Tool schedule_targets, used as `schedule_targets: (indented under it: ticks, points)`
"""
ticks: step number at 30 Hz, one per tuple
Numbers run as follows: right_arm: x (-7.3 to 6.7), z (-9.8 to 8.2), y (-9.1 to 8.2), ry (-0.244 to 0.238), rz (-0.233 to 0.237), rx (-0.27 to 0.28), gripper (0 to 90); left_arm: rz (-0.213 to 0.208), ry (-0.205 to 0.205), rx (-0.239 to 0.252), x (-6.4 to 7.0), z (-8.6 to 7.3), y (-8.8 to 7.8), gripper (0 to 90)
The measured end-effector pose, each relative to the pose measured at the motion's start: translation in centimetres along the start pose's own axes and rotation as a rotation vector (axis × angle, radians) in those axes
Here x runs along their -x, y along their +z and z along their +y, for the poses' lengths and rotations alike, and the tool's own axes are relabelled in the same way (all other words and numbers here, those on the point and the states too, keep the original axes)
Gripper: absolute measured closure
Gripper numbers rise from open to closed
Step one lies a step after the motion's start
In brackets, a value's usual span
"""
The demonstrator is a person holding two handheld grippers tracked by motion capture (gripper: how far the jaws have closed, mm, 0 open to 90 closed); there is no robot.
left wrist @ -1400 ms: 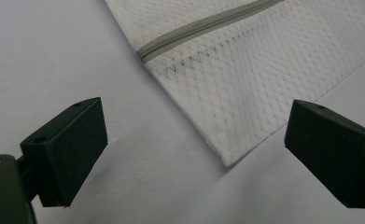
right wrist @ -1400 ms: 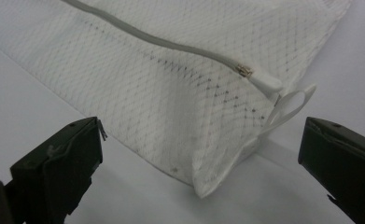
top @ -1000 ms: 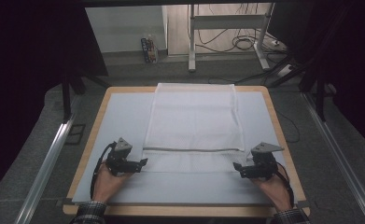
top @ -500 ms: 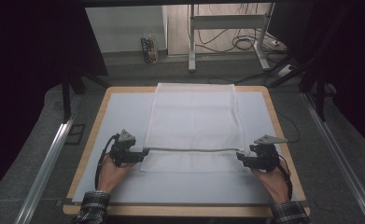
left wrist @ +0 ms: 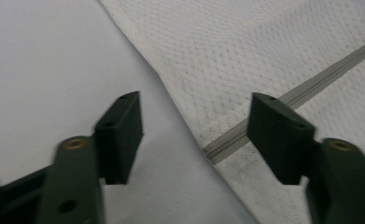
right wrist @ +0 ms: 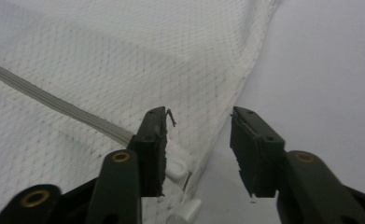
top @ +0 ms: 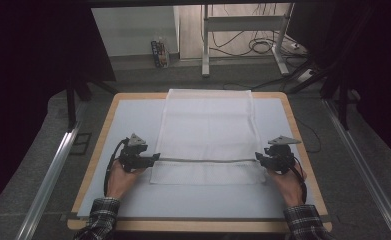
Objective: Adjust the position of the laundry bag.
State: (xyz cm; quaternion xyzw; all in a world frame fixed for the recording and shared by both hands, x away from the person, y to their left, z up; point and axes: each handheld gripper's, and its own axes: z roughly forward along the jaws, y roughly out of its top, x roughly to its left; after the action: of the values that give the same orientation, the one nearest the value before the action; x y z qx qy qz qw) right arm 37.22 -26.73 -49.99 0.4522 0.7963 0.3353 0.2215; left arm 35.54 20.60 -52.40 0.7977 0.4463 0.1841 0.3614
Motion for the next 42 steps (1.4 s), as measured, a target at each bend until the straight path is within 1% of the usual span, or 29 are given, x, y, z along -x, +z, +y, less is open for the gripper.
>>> schedule_targets:
  ticks: [1,3,6,7,13,14,16,19,20,21,23,25,28,29,32,34,36,38,42]
  points:
    - [0.0,0.1,0.2,-0.004,-0.001,-0.002,59.9,0.0,0.001,0.001,0.0,0.1,0.1,41.6]
    - [0.0,0.2,0.4,-0.008,-0.009,-0.008,62.0,-0.015,-0.007,0.003,-0.3,0.3,0.3,44.7]
    - [0.2,0.3,0.7,-0.011,-0.016,-0.012,63.9,-0.007,-0.019,0.0,-0.5,0.4,0.7,51.0]
    - [0.3,0.4,0.8,-0.012,-0.019,-0.012,64.0,-0.011,-0.019,-0.002,-0.6,0.4,0.9,52.3]
    - [0.8,0.4,1.6,-0.005,-0.013,-0.017,65.2,0.02,-0.013,-0.013,-0.7,0.6,1.8,53.6]
    - [0.8,0.4,1.7,-0.006,-0.016,-0.02,66.0,0.022,-0.021,-0.014,-0.7,0.6,2.0,53.5]
    - [0.9,0.4,1.8,-0.006,-0.011,-0.021,65.3,0.024,-0.006,-0.023,-0.7,0.6,2.2,53.7]
    - [1.1,0.4,2.1,-0.004,0.006,-0.033,63.9,0.029,0.015,-0.045,-0.5,0.6,2.7,56.1]
    - [1.1,0.4,2.3,-0.007,0.011,-0.044,63.8,0.03,0.025,-0.062,-0.3,0.6,2.9,57.6]
    - [1.0,0.4,2.5,-0.01,0.013,-0.059,64.4,0.027,0.032,-0.064,-0.2,0.5,3.0,59.4]
    - [0.8,0.4,2.8,-0.017,0.021,-0.09,69.4,0.014,0.018,-0.069,0.0,0.6,3.0,65.2]
    - [0.9,0.5,2.8,0.015,0.031,-0.107,71.9,0.007,0.022,-0.066,0.1,0.5,3.0,70.4]
    - [0.9,0.6,2.7,0.023,0.042,-0.125,84.1,-0.007,0.004,-0.069,0.1,0.5,3.0,75.4]
    - [0.8,0.6,2.7,0.021,0.045,-0.127,86.9,-0.012,-0.009,-0.068,0.1,0.5,3.1,76.9]
    - [0.6,0.7,2.7,0.005,0.038,-0.133,88.2,-0.035,-0.044,-0.066,-0.2,0.5,3.0,84.2]
    - [0.6,0.7,2.7,0.001,0.037,-0.133,88.3,-0.043,-0.051,-0.065,-0.2,0.5,3.0,87.6]
    - [0.6,0.7,2.7,-0.003,0.038,-0.129,88.4,-0.046,-0.058,-0.062,-0.2,0.5,2.9,89.0]
    - [0.6,0.7,2.6,-0.013,0.039,-0.13,88.4,-0.045,-0.056,-0.06,-0.2,0.5,2.9,89.2]
    - [0.5,0.8,2.3,-0.018,0.046,-0.117,88.4,-0.034,-0.031,-0.065,0.0,0.5,2.7,89.3]
